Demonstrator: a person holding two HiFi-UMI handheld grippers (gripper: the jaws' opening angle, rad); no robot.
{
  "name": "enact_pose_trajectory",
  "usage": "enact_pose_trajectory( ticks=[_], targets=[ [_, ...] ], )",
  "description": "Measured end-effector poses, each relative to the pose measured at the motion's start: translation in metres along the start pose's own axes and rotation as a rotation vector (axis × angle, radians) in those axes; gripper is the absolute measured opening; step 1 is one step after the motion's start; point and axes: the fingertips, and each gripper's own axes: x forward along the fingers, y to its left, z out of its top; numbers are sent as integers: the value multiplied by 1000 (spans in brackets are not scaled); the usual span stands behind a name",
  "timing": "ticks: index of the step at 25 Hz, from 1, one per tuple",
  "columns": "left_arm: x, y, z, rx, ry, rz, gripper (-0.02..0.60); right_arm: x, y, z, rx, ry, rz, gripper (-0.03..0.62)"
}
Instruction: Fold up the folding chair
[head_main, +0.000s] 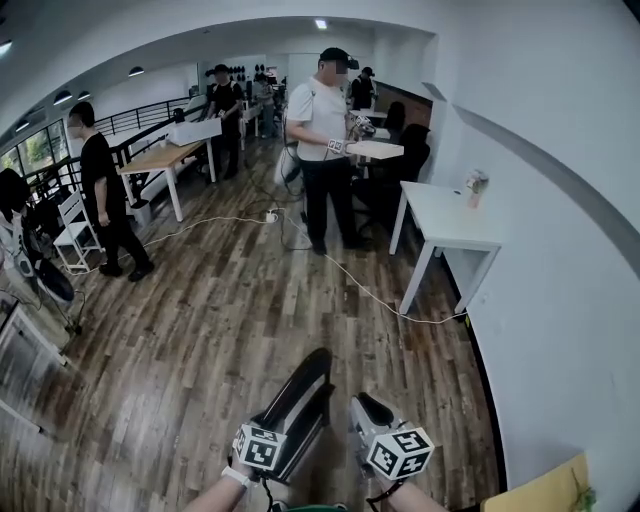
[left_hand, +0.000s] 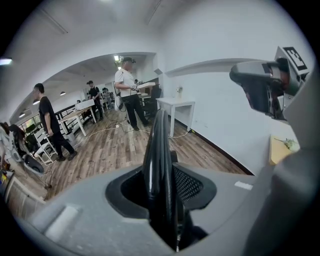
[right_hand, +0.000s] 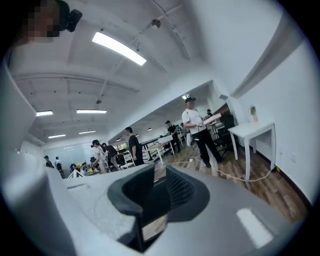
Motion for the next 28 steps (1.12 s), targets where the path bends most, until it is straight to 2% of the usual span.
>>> enact_pose_trajectory(
  ticks=[3, 11, 19, 23, 28],
  targets=[
    [0, 0, 1, -2, -4, -1, 144, -9, 11, 21, -91, -62, 12, 48],
    [0, -5, -2, 14, -9, -30, 144, -20, 32, 42, -281, -133, 3, 29],
    [1, -2, -12, 20, 7, -38, 143, -29, 53, 64, -404, -204, 4, 6],
    [1, 2, -11, 25, 10, -35, 143, -29, 60, 72, -399, -213, 41, 6],
    [3, 1, -11, 26, 18, -38, 143, -30, 62, 80, -413, -228, 39, 6]
  ],
)
